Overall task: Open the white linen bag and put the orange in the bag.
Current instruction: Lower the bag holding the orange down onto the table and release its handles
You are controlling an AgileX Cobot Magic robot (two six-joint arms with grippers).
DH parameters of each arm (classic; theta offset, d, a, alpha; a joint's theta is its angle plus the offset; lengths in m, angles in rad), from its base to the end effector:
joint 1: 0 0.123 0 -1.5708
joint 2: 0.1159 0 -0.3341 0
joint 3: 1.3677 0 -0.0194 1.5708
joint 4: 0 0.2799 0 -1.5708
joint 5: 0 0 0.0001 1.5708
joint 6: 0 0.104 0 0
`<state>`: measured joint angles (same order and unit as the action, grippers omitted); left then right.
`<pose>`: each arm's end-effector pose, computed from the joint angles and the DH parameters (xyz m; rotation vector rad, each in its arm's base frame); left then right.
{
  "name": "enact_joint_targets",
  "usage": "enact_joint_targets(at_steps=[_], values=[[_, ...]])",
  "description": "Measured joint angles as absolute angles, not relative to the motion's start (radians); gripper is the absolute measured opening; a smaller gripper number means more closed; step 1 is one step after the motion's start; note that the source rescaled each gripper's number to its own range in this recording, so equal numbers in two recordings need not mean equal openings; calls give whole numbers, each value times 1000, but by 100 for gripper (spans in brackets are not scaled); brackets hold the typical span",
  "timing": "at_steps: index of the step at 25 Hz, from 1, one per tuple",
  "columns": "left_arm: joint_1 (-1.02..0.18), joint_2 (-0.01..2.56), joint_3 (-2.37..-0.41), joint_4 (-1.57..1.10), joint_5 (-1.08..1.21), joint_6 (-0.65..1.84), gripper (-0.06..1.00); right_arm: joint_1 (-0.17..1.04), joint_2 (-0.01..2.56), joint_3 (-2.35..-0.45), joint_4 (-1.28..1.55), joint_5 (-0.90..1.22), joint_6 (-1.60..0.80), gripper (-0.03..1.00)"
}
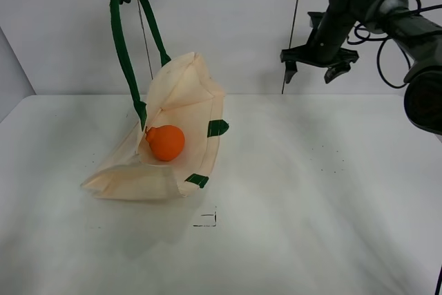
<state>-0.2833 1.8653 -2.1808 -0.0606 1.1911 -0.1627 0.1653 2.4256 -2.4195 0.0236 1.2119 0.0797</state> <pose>0.4366 -0.1332 0.4832 0.1441 2.3720 -0.2928 0.5888 0.1006 0.2596 -0.1112 2.7035 0.1061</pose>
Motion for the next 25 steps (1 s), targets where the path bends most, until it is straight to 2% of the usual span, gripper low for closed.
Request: enact_joint_targets(at_steps=[6, 15, 19, 25], values=[[-283, 1865, -2181, -61, 1191, -163, 0, 53, 2426, -2419, 24, 1212, 80, 100], [-283, 1865, -2181, -61, 1191, -163, 0, 21, 2411, -2392, 47, 1212, 70, 100], [-283, 1865, -2181, -61, 1191, -163, 0, 21, 2313, -2243, 57, 1211, 50, 100], [-283, 1865, -2181, -61, 1191, -162, 0, 21, 2015, -1862, 53, 1210, 34, 100]])
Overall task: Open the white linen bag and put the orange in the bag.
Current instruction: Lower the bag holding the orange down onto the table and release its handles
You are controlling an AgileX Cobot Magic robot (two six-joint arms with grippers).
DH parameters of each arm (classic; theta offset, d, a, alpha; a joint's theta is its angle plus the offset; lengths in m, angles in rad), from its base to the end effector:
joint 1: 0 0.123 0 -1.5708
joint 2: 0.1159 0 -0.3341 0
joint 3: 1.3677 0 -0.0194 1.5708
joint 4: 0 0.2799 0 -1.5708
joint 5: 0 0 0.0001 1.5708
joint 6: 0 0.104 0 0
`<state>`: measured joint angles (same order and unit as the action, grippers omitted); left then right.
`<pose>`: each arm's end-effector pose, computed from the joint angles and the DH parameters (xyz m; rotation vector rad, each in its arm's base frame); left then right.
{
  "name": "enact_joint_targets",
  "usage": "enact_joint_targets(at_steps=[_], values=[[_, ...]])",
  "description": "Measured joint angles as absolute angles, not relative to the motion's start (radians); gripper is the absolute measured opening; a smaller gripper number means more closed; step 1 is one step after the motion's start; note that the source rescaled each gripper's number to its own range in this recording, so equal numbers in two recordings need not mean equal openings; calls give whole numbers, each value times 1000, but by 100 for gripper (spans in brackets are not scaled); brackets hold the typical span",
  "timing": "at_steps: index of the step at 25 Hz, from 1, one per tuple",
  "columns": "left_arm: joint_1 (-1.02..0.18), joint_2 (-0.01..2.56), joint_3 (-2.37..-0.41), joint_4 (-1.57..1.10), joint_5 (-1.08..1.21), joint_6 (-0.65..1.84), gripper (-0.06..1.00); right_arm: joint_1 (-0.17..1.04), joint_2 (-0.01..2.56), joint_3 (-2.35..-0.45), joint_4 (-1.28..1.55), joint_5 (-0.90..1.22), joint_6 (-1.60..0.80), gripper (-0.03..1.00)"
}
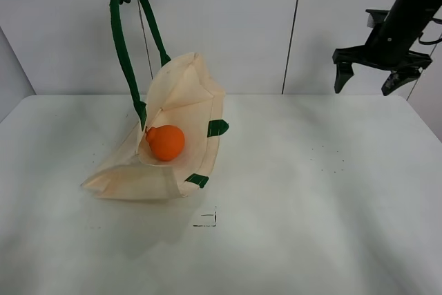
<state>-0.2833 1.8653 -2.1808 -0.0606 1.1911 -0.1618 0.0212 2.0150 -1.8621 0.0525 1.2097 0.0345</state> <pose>0.4366 -0.1332 0.4832 0.1452 2.3719 -0.2923 0.4880 0.0155 0.3076 0.0349 2.8464 0.0856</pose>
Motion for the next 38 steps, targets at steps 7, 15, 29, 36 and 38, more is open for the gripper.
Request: enact_joint_targets(at_steps=[7, 15, 29, 36, 38], values=[[-283, 1865, -2181, -61, 1191, -162, 0, 21, 1601, -1387, 25, 1210, 0, 100], [-283, 1865, -2181, -61, 1191, -161, 0, 21, 1133, -877, 24, 1210, 0, 100], [-283, 1865, -2176, -61, 1191, -161, 0, 21, 327, -499, 23, 1026, -6, 100], [-283, 1865, -2024, -62, 1130, -161, 0, 21, 24, -494, 9, 1026, 0, 100], [-283, 1865, -1958, -63, 1075, -161, 0, 21, -3, -494, 0, 1026, 0, 100]])
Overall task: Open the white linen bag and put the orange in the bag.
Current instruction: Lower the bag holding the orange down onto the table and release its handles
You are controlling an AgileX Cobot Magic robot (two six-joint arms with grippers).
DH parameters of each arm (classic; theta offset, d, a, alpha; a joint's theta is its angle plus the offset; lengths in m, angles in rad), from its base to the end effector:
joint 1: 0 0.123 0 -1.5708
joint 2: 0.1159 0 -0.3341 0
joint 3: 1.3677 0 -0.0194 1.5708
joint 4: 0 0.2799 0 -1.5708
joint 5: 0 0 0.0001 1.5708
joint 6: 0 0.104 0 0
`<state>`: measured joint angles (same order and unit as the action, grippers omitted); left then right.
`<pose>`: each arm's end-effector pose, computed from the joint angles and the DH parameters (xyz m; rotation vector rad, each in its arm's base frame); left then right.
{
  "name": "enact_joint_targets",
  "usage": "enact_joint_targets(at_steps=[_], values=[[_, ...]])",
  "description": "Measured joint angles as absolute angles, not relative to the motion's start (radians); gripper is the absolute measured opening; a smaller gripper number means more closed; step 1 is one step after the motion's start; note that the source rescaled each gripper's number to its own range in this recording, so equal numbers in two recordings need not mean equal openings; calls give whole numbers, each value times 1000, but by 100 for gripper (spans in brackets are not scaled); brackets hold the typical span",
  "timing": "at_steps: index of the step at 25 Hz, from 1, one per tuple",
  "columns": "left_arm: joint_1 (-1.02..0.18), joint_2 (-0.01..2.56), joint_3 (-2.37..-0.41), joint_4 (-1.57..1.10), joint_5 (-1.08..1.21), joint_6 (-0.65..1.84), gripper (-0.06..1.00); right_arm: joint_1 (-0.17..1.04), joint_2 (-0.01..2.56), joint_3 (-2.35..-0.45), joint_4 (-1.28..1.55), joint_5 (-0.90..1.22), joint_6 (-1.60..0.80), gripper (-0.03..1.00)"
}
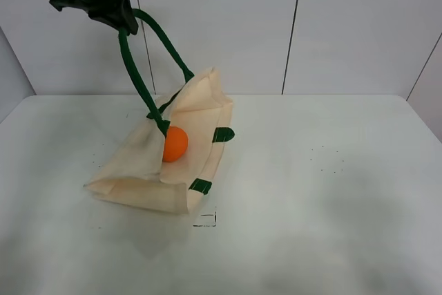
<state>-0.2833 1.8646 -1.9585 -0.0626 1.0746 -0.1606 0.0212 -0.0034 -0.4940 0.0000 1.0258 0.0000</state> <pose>0.4496 -0.1369 0.4180 0.1392 2.4775 -0.2718 -0.0153 -0.0003 0.2867 -0.0213 2.0119 0.0135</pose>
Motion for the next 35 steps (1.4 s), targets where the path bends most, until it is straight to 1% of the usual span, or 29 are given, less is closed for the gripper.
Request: enact_joint_targets(at_steps=[9, 13, 14, 15, 17, 20, 22, 24, 26, 30, 35], values=[[-283, 1907, -1629, -114, 802, -159, 0, 21, -3, -491, 0, 1026, 0, 100], [-283, 2002, -1576, -176, 739, -112, 0, 21, -3, -491, 0, 1026, 0, 100], [-283, 2022, -1572, -190, 729, -95, 2, 21, -3, -491, 0, 1026, 0, 100], [-283, 2042, -1571, -204, 720, -80, 6, 21, -3, -491, 0, 1026, 0, 100], [-283, 2062, -1571, -221, 708, -62, 24, 21, -3, -491, 0, 1026, 0, 100], [-283, 2065, -1571, -229, 690, -40, 69, 21, -3, -491, 0, 1026, 0, 100], [-283, 2065, -1571, -208, 679, -26, 87, 21, -3, -491, 0, 1026, 0, 100], [-283, 2065, -1571, -153, 679, -26, 94, 21, -3, -491, 0, 1026, 0, 100], [-283, 2065, -1571, -78, 686, -49, 96, 21, -3, -491, 0, 1026, 0, 100], [-283, 2065, -1581, 46, 740, -119, 98, 21, -3, -491, 0, 1026, 0, 100], [-283, 2065, -1674, 67, 838, -127, 98, 21, -3, -491, 0, 1026, 0, 100]])
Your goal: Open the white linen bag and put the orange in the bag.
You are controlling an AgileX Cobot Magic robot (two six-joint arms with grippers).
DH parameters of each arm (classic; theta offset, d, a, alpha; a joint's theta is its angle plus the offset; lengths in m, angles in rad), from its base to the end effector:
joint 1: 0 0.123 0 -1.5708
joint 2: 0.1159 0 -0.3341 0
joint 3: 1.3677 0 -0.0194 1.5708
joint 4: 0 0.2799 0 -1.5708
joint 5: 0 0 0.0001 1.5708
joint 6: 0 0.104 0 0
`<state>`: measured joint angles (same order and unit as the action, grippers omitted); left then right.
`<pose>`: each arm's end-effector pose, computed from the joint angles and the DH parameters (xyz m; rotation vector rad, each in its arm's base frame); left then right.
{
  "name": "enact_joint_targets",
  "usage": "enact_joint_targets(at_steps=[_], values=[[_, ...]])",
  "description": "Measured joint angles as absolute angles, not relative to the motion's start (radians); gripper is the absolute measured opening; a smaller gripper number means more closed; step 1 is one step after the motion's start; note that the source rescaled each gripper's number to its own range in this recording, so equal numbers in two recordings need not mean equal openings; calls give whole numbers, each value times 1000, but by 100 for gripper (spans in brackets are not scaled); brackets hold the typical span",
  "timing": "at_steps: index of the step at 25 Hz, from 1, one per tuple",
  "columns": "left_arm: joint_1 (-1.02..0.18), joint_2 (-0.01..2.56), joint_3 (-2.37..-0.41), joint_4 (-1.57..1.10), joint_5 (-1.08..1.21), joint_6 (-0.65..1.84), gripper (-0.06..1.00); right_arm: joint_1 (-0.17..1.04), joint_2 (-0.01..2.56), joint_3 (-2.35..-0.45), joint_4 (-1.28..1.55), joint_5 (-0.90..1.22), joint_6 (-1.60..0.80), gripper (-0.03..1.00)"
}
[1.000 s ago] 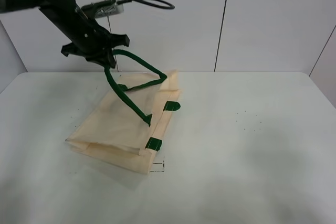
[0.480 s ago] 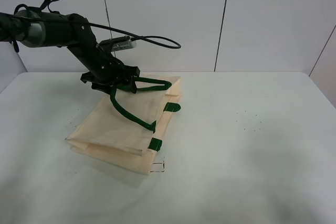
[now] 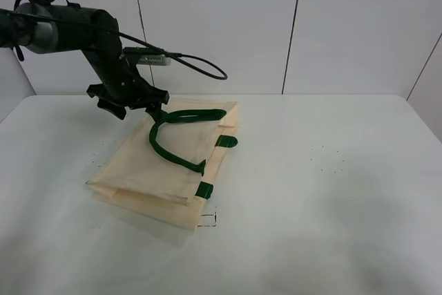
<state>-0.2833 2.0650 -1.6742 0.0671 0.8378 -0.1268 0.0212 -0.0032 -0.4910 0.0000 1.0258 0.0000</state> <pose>0.4888 -0.1369 0.2372 0.2577 2.6968 -0.0411 -0.0149 -0.0003 0.2857 -0.0214 2.0151 0.0135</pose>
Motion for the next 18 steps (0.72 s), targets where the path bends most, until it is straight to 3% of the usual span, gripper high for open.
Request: enact_joint_targets(at_steps=[7, 18], values=[[-258, 2065, -1831, 67, 963, -109, 98, 21, -3, -491, 0, 1026, 0, 100], [-71, 2065, -1855, 67, 1104, -87, 98, 21, -3, -491, 0, 1026, 0, 100]])
